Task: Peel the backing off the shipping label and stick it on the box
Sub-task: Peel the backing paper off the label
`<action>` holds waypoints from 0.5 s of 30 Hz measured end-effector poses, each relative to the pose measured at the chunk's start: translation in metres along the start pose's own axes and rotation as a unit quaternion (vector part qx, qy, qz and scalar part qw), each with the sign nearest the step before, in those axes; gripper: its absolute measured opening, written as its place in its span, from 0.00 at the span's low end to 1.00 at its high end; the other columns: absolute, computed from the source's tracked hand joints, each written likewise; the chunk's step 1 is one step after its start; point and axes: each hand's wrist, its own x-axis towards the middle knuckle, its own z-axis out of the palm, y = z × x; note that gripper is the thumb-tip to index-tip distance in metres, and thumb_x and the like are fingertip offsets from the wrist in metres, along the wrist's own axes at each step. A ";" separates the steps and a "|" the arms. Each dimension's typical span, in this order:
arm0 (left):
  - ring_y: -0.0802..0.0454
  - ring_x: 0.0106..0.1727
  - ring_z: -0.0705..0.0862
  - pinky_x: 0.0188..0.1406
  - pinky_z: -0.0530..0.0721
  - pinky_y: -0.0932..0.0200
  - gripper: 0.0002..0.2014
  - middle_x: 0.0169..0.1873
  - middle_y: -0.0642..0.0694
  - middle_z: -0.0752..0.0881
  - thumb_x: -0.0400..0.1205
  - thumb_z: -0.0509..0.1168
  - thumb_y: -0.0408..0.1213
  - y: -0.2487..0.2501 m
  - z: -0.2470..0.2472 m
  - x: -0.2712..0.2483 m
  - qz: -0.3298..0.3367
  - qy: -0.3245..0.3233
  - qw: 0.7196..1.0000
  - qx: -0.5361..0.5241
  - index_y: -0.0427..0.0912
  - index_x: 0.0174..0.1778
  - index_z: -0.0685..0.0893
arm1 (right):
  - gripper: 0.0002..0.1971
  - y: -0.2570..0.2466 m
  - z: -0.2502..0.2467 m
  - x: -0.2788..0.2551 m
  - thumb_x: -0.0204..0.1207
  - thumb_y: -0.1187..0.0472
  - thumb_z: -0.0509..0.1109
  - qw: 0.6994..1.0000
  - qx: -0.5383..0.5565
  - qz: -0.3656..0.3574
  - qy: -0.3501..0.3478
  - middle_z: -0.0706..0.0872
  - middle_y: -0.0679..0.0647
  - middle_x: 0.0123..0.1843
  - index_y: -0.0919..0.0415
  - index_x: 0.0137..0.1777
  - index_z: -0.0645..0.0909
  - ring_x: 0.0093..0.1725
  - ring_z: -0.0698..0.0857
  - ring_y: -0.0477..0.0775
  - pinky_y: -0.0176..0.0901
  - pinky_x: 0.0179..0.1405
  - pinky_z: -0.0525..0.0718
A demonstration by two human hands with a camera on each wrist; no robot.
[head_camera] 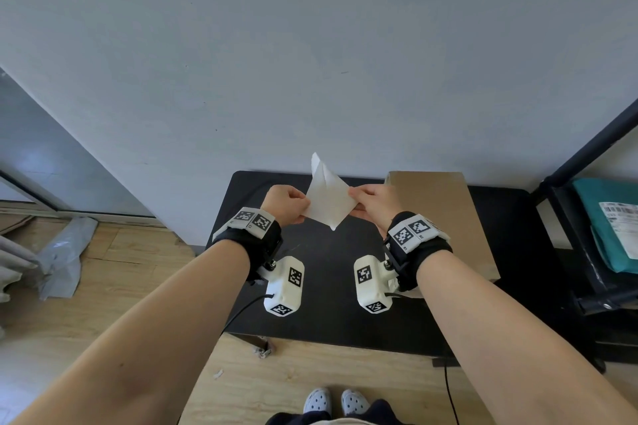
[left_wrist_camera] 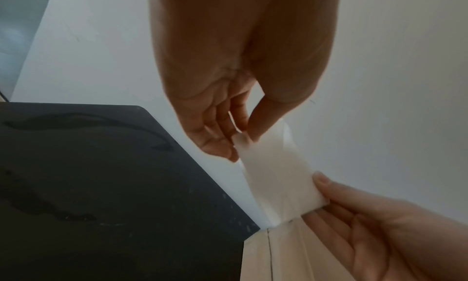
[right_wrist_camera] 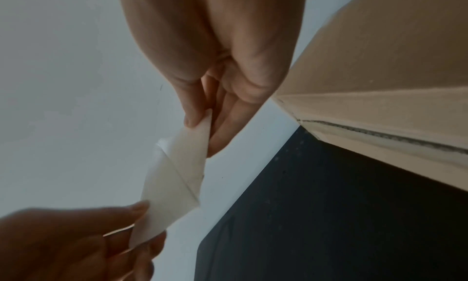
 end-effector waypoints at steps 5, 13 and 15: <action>0.51 0.36 0.86 0.43 0.86 0.57 0.12 0.45 0.40 0.84 0.76 0.71 0.31 0.000 0.012 -0.003 -0.031 -0.032 0.997 -0.065 0.36 0.52 0.77 | 0.08 0.000 0.006 -0.002 0.79 0.66 0.65 0.999 0.010 -0.010 -0.037 0.86 0.63 0.49 0.70 0.52 0.82 0.46 0.88 0.55 0.40 0.43 0.89; 0.54 0.40 0.87 0.43 0.88 0.64 0.03 0.40 0.41 0.88 0.76 0.72 0.33 -0.004 0.014 -0.004 -0.010 -0.074 0.991 -0.111 0.37 0.39 0.85 | 0.20 0.001 0.011 -0.009 0.78 0.55 0.68 0.998 0.026 0.027 -0.058 0.88 0.68 0.53 0.75 0.56 0.82 0.51 0.90 0.62 0.45 0.46 0.90; 0.60 0.33 0.87 0.36 0.86 0.68 0.03 0.35 0.45 0.87 0.75 0.73 0.33 -0.002 0.015 -0.006 -0.009 -0.088 0.989 -0.114 0.37 0.40 0.86 | 0.20 0.001 0.013 -0.010 0.78 0.55 0.68 0.998 0.025 0.027 -0.055 0.88 0.68 0.53 0.76 0.56 0.82 0.48 0.90 0.60 0.43 0.43 0.90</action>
